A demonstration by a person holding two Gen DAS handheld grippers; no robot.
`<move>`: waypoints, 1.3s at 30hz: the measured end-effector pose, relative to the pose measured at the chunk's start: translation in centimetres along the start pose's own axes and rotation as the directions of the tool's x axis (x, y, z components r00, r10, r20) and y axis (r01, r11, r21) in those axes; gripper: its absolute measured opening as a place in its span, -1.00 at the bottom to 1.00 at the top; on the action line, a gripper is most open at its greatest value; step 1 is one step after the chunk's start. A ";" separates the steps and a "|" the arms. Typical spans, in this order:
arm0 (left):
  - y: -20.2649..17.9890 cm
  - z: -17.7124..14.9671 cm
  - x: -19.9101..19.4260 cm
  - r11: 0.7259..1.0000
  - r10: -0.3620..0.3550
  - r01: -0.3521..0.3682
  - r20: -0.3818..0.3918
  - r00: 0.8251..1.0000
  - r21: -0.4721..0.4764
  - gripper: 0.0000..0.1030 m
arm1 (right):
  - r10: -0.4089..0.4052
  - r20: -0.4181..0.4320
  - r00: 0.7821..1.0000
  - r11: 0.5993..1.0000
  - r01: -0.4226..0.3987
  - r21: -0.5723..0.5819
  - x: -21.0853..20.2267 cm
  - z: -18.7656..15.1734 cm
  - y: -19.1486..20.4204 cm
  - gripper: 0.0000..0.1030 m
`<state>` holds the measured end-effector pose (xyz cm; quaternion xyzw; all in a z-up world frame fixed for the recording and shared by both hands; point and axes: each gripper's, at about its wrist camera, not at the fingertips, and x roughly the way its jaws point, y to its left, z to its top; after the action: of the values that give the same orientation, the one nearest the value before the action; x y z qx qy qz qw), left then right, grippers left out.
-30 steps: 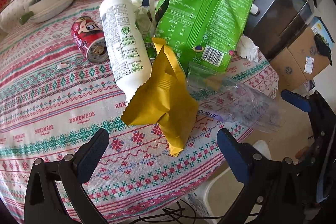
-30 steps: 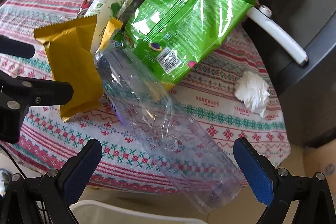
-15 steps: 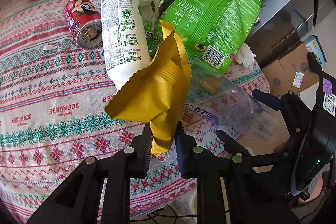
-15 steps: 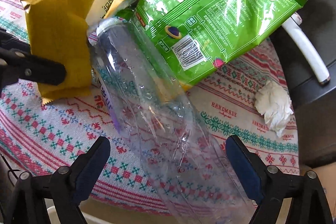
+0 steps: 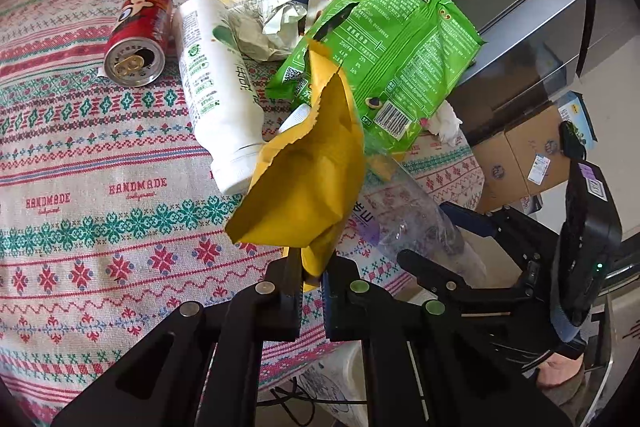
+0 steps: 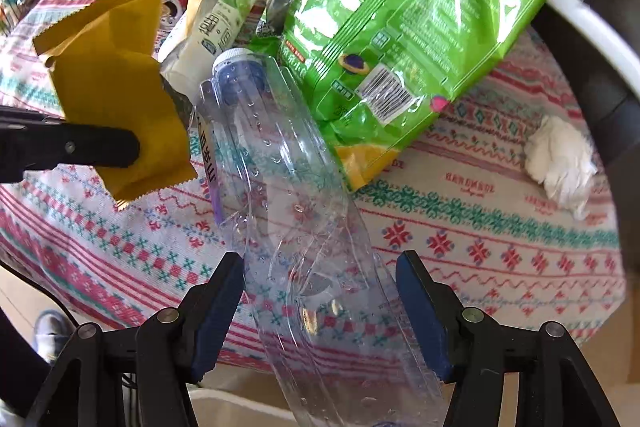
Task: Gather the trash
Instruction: 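Carry the yellow wrapper and clear bottle with both tools over the white bin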
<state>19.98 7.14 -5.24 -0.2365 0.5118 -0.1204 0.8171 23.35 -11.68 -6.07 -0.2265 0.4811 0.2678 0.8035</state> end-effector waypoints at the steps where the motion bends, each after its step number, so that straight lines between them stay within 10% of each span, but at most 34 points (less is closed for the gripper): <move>1: 0.1 -0.1 -0.3 1.000 -0.006 0.006 0.001 1.000 0.005 -0.87 | -0.006 -0.001 1.000 1.000 0.006 -0.004 0.3 0.0 0.2 0.38; 25: 2.3 -6.0 -9.4 0.990 -0.143 0.143 -0.016 0.990 0.011 -0.88 | 0.123 0.118 0.985 0.916 -0.158 0.370 -6.6 -5.5 1.1 0.25; 39: -4.4 -17.4 -4.4 0.974 -0.185 0.212 -0.263 0.947 0.080 -0.88 | -0.005 0.106 0.994 0.777 -0.063 0.627 -11.7 -18.7 2.0 0.20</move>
<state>2.67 0.70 -5.90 -0.2252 0.5785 -0.2588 0.7401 5.26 -24.22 -3.97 0.0760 0.5048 0.1153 0.8521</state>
